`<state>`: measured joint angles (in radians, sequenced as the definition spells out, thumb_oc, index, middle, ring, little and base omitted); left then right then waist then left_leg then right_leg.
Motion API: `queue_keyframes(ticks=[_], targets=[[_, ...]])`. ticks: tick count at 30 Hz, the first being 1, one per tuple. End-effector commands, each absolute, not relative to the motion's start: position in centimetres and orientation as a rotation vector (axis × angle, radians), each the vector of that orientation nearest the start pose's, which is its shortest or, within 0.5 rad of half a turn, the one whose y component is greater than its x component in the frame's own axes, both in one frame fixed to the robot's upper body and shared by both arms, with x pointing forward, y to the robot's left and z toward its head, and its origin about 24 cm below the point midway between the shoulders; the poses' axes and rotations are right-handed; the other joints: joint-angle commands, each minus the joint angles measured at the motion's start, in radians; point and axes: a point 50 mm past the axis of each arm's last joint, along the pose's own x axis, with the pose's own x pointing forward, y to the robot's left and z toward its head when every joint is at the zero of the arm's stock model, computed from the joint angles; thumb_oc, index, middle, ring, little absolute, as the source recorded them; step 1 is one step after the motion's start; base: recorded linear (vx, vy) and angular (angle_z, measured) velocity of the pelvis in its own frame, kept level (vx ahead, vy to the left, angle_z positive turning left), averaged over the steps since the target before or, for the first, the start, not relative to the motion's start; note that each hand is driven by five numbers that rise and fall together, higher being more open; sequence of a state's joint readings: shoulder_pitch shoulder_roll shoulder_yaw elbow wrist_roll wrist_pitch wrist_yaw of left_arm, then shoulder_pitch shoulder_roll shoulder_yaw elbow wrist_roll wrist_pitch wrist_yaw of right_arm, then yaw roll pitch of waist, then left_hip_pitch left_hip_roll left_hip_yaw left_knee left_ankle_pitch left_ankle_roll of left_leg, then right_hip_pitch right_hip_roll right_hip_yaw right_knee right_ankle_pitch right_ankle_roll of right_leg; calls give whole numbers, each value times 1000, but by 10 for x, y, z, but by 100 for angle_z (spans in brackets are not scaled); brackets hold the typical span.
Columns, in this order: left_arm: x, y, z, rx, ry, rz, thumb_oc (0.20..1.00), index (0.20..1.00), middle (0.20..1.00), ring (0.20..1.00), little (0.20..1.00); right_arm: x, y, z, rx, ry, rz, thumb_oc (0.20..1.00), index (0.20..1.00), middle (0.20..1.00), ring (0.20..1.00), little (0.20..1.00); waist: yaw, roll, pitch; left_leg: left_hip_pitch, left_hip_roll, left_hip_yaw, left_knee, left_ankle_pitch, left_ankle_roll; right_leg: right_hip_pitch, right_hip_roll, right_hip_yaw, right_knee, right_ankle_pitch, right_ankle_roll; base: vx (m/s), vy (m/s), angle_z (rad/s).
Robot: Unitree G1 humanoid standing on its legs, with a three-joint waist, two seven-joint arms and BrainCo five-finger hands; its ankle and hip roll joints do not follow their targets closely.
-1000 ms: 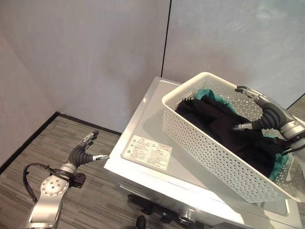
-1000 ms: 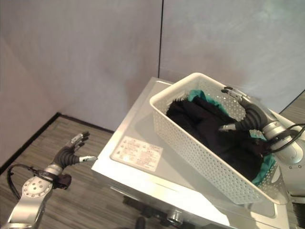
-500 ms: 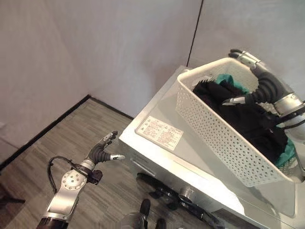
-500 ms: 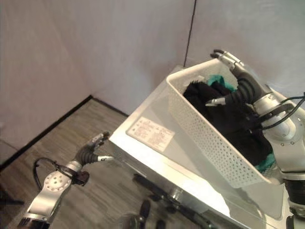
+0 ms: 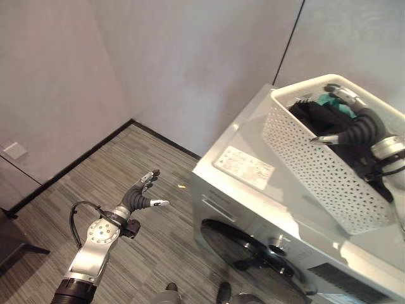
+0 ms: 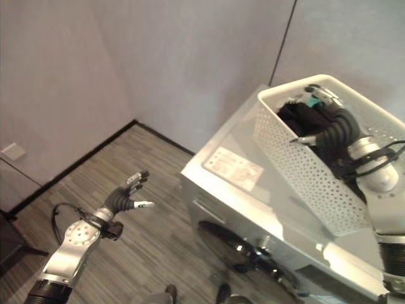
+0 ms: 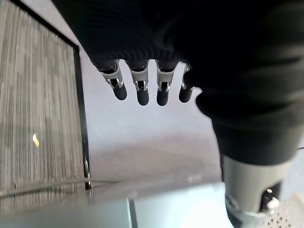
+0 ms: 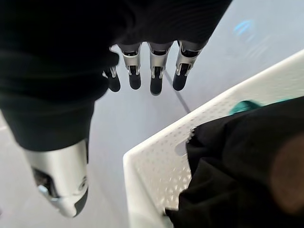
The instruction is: Grab the laundry basket,head to the washer,open it,put in the laundry and shut it.
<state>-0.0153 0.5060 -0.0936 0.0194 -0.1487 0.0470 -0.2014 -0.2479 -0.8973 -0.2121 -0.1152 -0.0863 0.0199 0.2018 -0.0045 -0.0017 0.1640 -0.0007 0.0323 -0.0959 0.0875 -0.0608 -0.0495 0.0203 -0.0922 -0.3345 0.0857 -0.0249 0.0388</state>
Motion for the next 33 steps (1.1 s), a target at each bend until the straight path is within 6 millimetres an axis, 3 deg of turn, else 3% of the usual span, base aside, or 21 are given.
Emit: queue_keyframes(ticks=[1, 5, 6, 7, 9, 10, 12, 14, 15, 20, 24, 25, 26, 27, 33], targets=[[252, 226, 72, 418, 23, -254, 1000, 1000, 1000, 1000, 1000, 283, -273, 207, -901, -277, 60, 1000, 1000, 1000, 1000, 1000, 57, -48, -58, -80, -50, 15, 111, -85, 37, 17, -31, 136, -45, -15, 73, -2, 271, -30], [249, 233, 73, 436, 41, -244, 1000, 1000, 1000, 1000, 1000, 289, -277, 208, -923, -236, 42, 1000, 1000, 1000, 1000, 1000, 63, -65, -60, -89, -77, 46, 87, -83, 63, -35, -70, 176, -49, 29, 107, -72, 246, -41], [248, 238, 74, 442, 45, -227, 1000, 1000, 1000, 1000, 1000, 293, -278, 220, -969, -249, 21, 1000, 1000, 1000, 1000, 1000, 67, -71, -56, -105, -92, 75, 91, -89, 74, -65, -98, 196, -67, 78, 132, -111, 242, -18], [248, 238, 74, 441, 43, -225, 1000, 1000, 1000, 1000, 1000, 294, -278, 221, -970, -251, 22, 1000, 1000, 1000, 1000, 1000, 69, -71, -58, -109, -92, 79, 93, -90, 76, -70, -98, 201, -68, 81, 134, -153, 220, -49], [249, 246, 78, 452, 38, -192, 1000, 1000, 1000, 1000, 1000, 303, -274, 240, -1045, -282, -3, 1000, 1000, 1000, 1000, 1000, 78, -74, -43, -136, -83, 124, 120, -103, 84, -117, -124, 204, -77, 159, 160, -190, 132, -60], [248, 254, 80, 467, 49, -167, 1000, 1000, 1000, 1000, 1000, 305, -276, 246, -1087, -266, -27, 1000, 1000, 1000, 1000, 1000, 99, -73, -42, -147, -55, 163, 127, -101, 86, -115, -113, 143, -57, 132, 153, -203, 208, -95], [245, 260, 74, 465, 88, -148, 1000, 1000, 1000, 1000, 1000, 303, -290, 236, -1125, -179, -44, 1000, 1000, 1000, 1000, 1000, 111, -90, -79, -142, -58, 183, 74, -79, 87, -57, -53, 121, -15, 45, 136, -106, 176, -114], [245, 261, 73, 469, 97, -145, 1000, 1000, 1000, 1000, 1000, 301, -292, 235, -1135, -169, -54, 1000, 1000, 1000, 1000, 1000, 119, -100, -90, -143, -63, 191, 58, -65, 87, -52, -47, 121, -26, 41, 131, -25, 16, -42], [244, 261, 70, 459, 117, -141, 1000, 1000, 1000, 1000, 1000, 303, -295, 236, -1138, -155, -74, 1000, 1000, 1000, 1000, 1000, 132, -113, -108, -137, -61, 208, 47, -67, 85, -44, -49, 89, -64, 52, 132, 8, -20, -24], [237, 262, 56, 403, 170, -124, 1000, 1000, 1000, 1000, 1000, 312, -297, 229, -1149, -95, -80, 1000, 1000, 1000, 1000, 1000, 148, -116, -131, -109, -49, 230, 49, -84, 93, -25, -64, 92, -112, 80, 138, 28, -30, -29], [232, 262, 45, 355, 212, -113, 1000, 1000, 1000, 1000, 1000, 317, -298, 221, -1150, -48, -90, 1000, 1000, 1000, 1000, 1000, 147, -117, -149, -93, -47, 228, 49, -86, 94, -3, -55, 100, -125, 70, 133, 32, -54, -6], [232, 263, 43, 354, 223, -113, 1000, 1000, 1000, 1000, 1000, 318, -297, 216, -1135, -40, -79, 746, 746, 746, 746, 746, 143, -116, -155, -87, -45, 223, 44, -84, 92, 2, -49, 101, -126, 62, 128, 38, -66, 4], [231, 263, 41, 352, 230, -110, 1000, 1000, 1000, 1000, 1000, 318, -296, 213, -1122, -36, -73, 363, 363, 363, 363, 363, 139, -116, -158, -82, -44, 221, 40, -83, 91, 8, -47, 100, -129, 59, 125, 37, -72, 5], [230, 263, 40, 349, 233, -106, 1000, 1000, 1000, 1000, 1000, 318, -295, 208, -1102, -30, -59, 200, 200, 200, 200, 200, 137, -114, -162, -76, -41, 219, 34, -80, 90, 14, -44, 97, -132, 55, 123, 28, -63, 5], [229, 263, 34, 332, 251, -102, 1000, 1000, 1000, 1000, 1000, 312, -293, 191, -1038, -5, -12, 200, 200, 200, 200, 200, 122, -104, -181, -49, -33, 204, -4, -59, 76, 25, -35, 91, -154, 48, 115, 23, -49, 10]])
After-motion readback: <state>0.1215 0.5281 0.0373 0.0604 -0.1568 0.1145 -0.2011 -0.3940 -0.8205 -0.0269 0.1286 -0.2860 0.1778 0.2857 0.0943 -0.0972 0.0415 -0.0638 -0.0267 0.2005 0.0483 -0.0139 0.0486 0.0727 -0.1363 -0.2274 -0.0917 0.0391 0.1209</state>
